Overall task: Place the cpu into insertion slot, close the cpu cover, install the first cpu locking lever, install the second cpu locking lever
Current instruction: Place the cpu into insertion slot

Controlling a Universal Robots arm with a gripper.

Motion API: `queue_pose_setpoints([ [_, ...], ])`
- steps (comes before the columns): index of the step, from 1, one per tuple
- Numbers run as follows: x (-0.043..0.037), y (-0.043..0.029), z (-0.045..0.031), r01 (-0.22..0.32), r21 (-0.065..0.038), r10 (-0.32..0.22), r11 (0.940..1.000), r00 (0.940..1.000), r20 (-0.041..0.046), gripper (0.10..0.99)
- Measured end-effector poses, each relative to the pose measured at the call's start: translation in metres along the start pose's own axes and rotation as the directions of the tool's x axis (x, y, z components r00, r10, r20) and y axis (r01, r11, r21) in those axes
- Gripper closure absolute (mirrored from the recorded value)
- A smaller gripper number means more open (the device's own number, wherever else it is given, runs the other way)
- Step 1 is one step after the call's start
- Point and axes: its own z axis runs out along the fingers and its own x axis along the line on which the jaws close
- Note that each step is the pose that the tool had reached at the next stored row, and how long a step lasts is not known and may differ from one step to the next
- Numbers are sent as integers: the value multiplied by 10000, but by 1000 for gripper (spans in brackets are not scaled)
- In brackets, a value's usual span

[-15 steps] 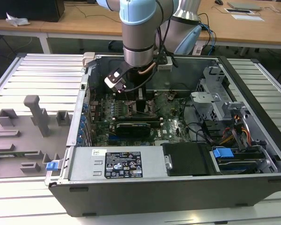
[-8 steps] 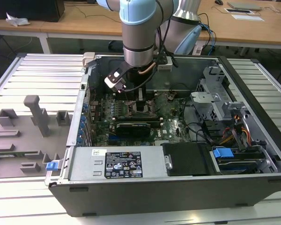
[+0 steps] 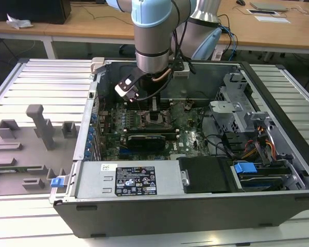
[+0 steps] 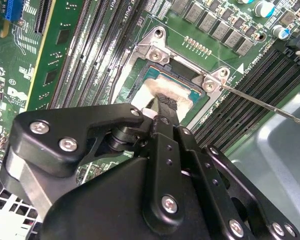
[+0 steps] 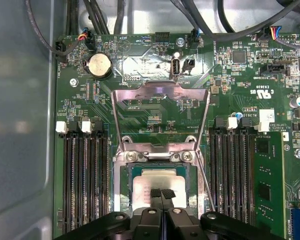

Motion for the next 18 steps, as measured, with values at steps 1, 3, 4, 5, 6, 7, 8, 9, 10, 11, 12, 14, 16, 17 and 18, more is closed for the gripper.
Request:
queue_pose_setpoints([
  [1, 0, 11, 1, 1, 0, -1, 10000, 10000, 0, 980],
  [3, 0, 15, 1, -1, 0, 1, 10000, 10000, 0, 980],
  [4, 0, 15, 1, -1, 0, 1, 10000, 10000, 1, 980],
  [5, 0, 15, 4, 0, 1, 0, 10000, 10000, 1, 980],
  [6, -1, 15, 8, 1, 2, -1, 10000, 10000, 3, 980],
  [7, -1, 14, 9, 1, 3, -1, 10000, 10000, 4, 980],
  [8, -1, 14, 10, 1, 2, -1, 10000, 10000, 5, 980],
  [9, -1, 14, 12, 1, 2, -1, 10000, 10000, 3, 980],
  [10, 0, 14, 12, 1, 1, -1, 10000, 10000, 1, 980],
  [11, -1, 14, 12, 1, 1, -1, 10000, 10000, 1, 980],
  [12, 0, 14, 12, 1, 1, -1, 10000, 10000, 1, 980],
  [14, 1, 16, 3, 0, -6, 0, 10000, 10000, -8, 980],
  [16, 0, 19, -37, 1, 0, -1, 10000, 10000, 2, 980],
  [17, 1, 20, -49, 1, 0, -1, 10000, 10000, 3, 980],
  [18, 1, 22, -68, 2, -1, -2, 10000, 10000, 7, 980],
])
